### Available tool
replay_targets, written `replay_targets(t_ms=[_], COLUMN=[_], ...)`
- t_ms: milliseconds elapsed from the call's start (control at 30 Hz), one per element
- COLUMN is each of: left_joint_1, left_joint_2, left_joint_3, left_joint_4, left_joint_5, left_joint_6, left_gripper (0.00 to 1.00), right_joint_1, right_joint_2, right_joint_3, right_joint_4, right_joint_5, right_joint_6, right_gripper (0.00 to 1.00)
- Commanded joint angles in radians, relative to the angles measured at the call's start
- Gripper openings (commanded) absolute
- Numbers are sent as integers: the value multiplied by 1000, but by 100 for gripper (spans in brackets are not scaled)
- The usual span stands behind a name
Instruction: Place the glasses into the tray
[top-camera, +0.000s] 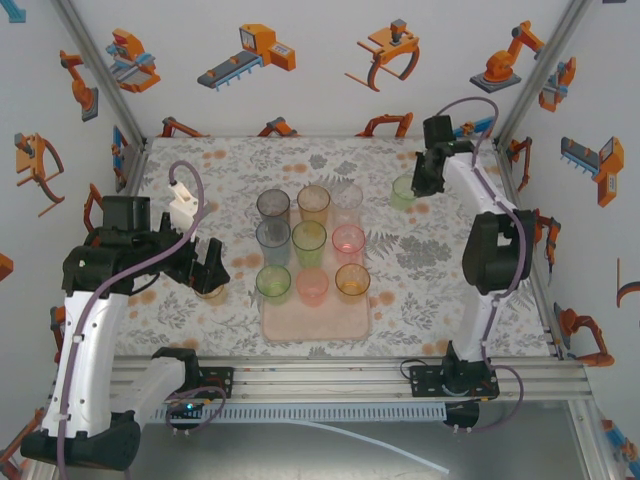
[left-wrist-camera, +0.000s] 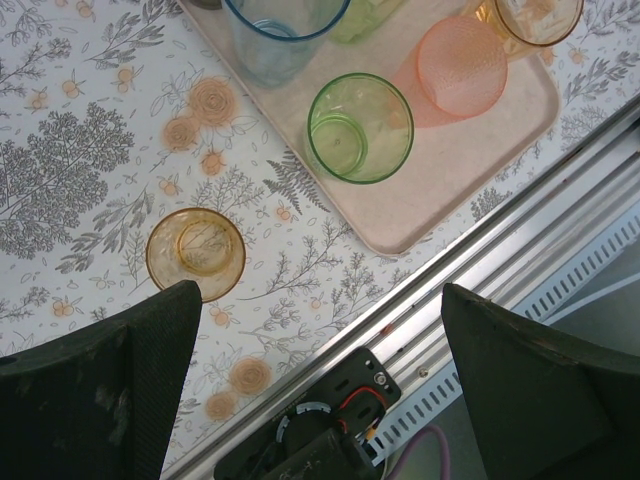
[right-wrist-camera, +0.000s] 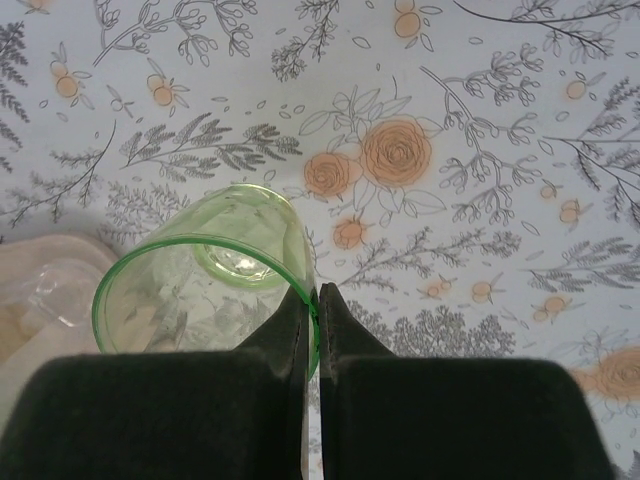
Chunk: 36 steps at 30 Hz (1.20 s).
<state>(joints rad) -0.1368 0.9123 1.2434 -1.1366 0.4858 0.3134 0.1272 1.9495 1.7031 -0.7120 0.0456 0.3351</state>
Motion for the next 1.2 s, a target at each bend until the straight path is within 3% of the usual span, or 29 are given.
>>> replay_targets(t_ms=[0,700,1167], left_joint_1=[0,-16,-24], left_joint_2=[-13,90,109], left_joint_3=[11,33,47], left_joint_4=[8,95,114], left_joint_5=[-6,31,43], left_joint_6=[-3,-7,-29], left_gripper=[97,97,97], right_joint_1=[-8,21,144], right_joint_2=[-95,-591,-820], right_joint_3=[-54,-414,-532], right_joint_4=[-10,-157,-268], right_joint_5=[23,27,66], right_joint_6=[-12,28,86], right_gripper=[2,2,1])
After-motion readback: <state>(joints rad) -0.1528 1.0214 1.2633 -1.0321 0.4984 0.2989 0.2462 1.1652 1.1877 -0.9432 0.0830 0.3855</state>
